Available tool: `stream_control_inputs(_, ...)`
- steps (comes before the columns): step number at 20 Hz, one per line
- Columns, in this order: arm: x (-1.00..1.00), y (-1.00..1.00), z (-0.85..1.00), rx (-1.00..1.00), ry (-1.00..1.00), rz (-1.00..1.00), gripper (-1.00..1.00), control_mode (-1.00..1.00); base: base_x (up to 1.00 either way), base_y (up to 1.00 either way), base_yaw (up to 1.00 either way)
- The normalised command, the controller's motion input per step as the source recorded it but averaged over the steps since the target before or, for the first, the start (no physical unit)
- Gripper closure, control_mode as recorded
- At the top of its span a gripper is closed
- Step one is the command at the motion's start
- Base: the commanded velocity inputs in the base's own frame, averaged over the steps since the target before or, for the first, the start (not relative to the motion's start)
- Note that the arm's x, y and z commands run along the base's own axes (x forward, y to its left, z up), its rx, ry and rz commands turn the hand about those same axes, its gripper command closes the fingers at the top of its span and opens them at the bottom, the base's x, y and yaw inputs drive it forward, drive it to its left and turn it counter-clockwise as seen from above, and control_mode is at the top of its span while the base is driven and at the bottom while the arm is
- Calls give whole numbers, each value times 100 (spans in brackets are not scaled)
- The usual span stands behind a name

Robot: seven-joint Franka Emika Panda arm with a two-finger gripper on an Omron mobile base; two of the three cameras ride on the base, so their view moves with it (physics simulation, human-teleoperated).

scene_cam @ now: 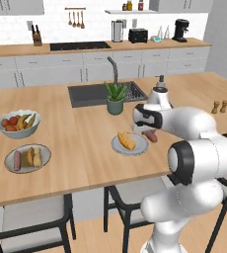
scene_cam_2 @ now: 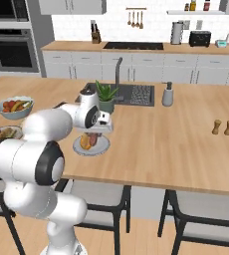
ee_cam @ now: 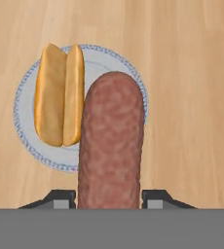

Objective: Place one bun and one sausage from the bowl on each plate.

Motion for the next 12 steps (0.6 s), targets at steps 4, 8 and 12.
stream_control_inputs(4, 66, 0, -43, 0, 0, 7, 100, -100, 0, 0, 0)
stream_control_inputs(8, 29, -7, -30, 0, 0, 3, 100, -100, 0, 0, 0)
stream_control_inputs(12, 20, 0, -32, 0, 0, 1, 100, -100, 0, 0, 0)
